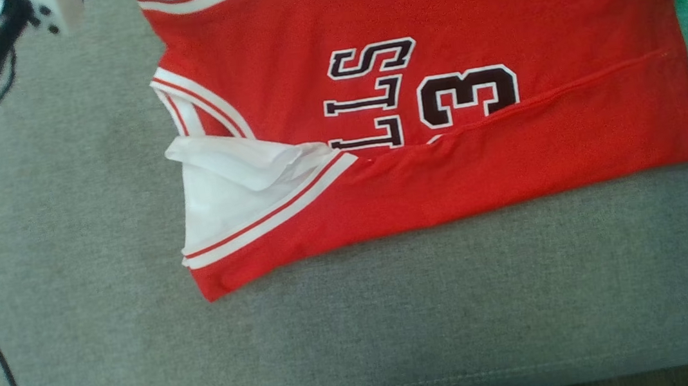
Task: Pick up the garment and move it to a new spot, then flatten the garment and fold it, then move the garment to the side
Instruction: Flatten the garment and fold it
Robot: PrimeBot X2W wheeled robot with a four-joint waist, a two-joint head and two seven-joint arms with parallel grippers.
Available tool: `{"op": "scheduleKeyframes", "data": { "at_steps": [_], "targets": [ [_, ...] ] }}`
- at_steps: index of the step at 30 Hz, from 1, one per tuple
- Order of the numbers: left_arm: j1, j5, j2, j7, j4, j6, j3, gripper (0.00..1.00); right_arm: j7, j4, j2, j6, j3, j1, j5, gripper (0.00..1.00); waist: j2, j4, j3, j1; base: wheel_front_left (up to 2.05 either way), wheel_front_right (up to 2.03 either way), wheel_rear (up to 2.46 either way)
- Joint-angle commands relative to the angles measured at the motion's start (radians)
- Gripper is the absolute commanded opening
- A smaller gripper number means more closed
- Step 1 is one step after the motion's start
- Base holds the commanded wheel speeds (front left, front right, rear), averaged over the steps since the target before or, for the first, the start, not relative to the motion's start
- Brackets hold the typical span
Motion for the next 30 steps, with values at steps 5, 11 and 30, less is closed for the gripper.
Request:
{"op": "scheduleKeyframes", "data": {
  "at_steps": [5, 11, 30],
  "targets": [
    [0.058, -0.045, 0.066, -0.044, -0.071, 0.002, 0.023, 0.0, -0.017, -0.06, -0.04, -0.001, 0.003, 0.081, 0.047, 0.0, 0.0, 0.03, -0.036, 0.0, 0.0, 0.0, 0.0],
    [0.192, -0.102, 0.117, -0.076, -0.21, 0.02, 0.025, 0.0, -0.014, -0.116, -0.064, -0.001, -0.009, 0.197, 0.084, 0.0, 0.0, 0.061, -0.077, 0.0, 0.0, 0.0, 0.0],
    [0.604, -0.187, 0.257, -0.16, -0.637, 0.266, 0.006, 0.0, 0.027, -0.321, -0.06, -0.001, -0.137, 0.503, 0.079, 0.0, 0.0, 0.095, -0.111, 0.0, 0.0, 0.0, 0.0]
  ]
}}
